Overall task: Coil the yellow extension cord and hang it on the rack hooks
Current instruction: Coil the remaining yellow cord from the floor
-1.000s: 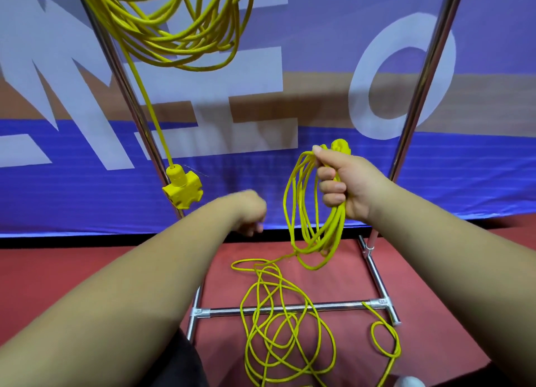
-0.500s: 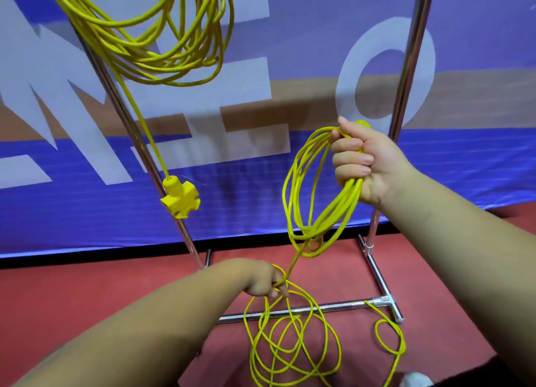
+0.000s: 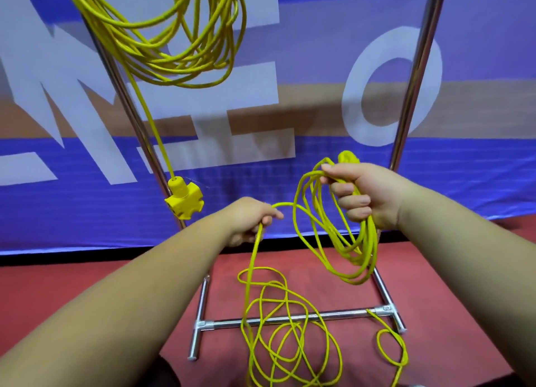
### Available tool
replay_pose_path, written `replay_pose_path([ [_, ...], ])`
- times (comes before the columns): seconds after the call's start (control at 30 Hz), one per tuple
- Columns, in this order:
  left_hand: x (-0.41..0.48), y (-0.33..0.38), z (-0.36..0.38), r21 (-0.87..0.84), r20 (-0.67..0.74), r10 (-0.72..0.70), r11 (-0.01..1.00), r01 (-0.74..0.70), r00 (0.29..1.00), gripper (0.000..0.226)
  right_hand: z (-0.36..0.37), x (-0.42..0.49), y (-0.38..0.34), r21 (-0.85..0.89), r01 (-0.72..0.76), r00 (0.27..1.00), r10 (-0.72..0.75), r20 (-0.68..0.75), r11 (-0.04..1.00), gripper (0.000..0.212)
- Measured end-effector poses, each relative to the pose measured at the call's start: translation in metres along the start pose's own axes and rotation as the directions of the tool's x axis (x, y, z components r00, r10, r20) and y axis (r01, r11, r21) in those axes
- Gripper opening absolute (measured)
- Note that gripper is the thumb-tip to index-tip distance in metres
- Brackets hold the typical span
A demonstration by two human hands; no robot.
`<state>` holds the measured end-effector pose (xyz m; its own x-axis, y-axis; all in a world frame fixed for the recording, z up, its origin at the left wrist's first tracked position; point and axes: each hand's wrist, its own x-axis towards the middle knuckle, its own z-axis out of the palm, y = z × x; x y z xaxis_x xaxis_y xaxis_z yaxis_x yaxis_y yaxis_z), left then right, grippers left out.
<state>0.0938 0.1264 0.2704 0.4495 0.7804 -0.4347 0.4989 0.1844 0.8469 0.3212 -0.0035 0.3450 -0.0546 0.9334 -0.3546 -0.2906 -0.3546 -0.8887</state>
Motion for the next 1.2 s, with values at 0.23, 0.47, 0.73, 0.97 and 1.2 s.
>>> replay_pose_path([
  [0.23, -0.032, 0.051, 0.003, -0.603, 0.129, -0.026, 0.792, 0.099, 0.991, 0.029, 0.022, 0.015, 0.023, -0.031, 0.004, 0.994, -0.007, -0.107, 1.000, 0.030],
  [0.47, -0.045, 0.068, 0.004, -0.768, 0.072, 0.006, 0.639, 0.052, 0.997, 0.007, 0.044, 0.025, 0.043, -0.038, 0.064, 0.992, -0.068, -0.108, 0.997, 0.022],
  [0.73, -0.032, 0.067, 0.002, -0.787, -0.024, -0.059, 0.616, 0.018, 0.998, 0.008, 0.051, 0.023, 0.039, -0.008, 0.089, 0.982, -0.089, -0.166, 0.996, 0.039],
  [0.97, -0.033, 0.055, -0.001, -0.078, -0.155, -0.043, 0.996, 0.031, 0.987, 0.035, 0.045, 0.023, 0.032, 0.154, 0.138, 0.979, -0.111, -0.173, 0.978, 0.026],
  [1.2, -0.047, 0.021, 0.032, 0.441, 0.552, -0.129, 0.884, -0.157, 0.824, 0.021, 0.024, 0.030, 0.025, 0.232, 0.229, 0.931, -0.143, -0.336, 0.945, 0.029],
])
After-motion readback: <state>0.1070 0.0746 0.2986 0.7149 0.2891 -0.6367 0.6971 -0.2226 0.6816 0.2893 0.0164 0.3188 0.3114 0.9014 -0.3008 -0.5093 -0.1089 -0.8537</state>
